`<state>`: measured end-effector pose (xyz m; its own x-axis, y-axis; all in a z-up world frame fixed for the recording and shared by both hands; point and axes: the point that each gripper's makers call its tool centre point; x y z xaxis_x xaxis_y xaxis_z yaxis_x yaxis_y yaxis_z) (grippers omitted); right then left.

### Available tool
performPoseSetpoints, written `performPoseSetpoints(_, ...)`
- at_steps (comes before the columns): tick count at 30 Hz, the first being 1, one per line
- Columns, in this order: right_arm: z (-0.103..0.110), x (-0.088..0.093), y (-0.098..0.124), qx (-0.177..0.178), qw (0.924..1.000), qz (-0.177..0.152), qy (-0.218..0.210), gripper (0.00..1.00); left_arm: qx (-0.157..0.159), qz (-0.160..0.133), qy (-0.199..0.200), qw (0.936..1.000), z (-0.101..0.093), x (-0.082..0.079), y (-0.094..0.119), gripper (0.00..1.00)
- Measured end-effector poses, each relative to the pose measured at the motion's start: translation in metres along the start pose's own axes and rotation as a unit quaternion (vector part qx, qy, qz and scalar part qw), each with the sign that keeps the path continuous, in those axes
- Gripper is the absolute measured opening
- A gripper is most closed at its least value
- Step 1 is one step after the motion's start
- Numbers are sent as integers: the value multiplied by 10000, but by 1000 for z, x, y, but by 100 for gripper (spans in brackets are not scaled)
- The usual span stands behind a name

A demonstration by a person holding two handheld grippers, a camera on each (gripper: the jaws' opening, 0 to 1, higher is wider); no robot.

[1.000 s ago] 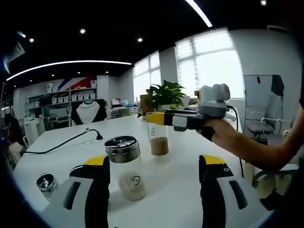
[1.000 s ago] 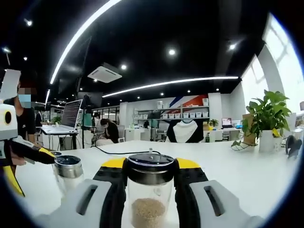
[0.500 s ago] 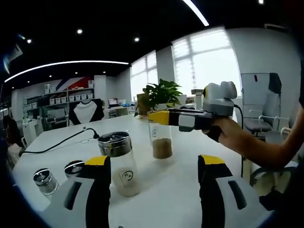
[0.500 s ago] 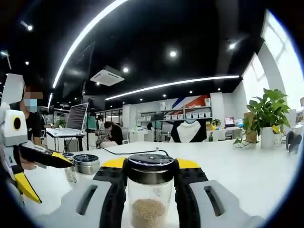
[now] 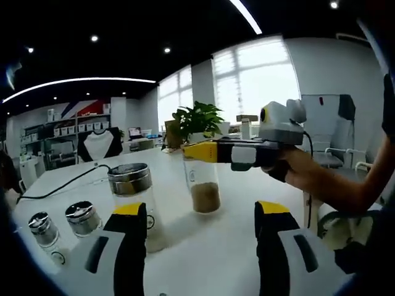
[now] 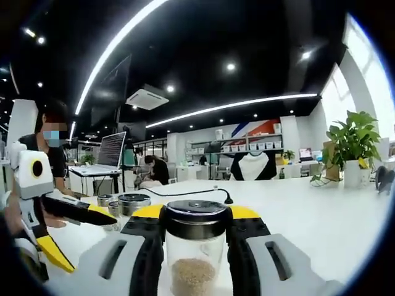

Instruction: Rotate the seasoning bottle until the label or dispensing opening points toward the visible target arrow and the bottle remains upright within the marked orientation range

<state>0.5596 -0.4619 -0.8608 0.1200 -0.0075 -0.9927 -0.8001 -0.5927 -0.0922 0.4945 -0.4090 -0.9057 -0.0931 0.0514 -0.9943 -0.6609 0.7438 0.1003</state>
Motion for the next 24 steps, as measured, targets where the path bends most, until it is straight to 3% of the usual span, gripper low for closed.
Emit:
performPoseSetpoints(14,32,-2,7,-518,9986,-63,-80,36,160,119,128,9997,-1,12,-6,68)
performPoseSetpoints(24,52,1,8,-1037,9946,5,-1,36,480,-100,202,9986,-7,5,-15,67)
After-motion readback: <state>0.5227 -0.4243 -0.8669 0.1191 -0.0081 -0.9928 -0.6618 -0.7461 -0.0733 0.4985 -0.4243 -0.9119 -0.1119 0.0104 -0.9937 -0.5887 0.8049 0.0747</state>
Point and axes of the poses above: the point that each gripper's makers call its tool centre point, and the gripper's own axes: y roughly backward along the fingers, z roughly to its left, x roughly out of its underside, and after that the axes turned 5 degrees about y, right-handed
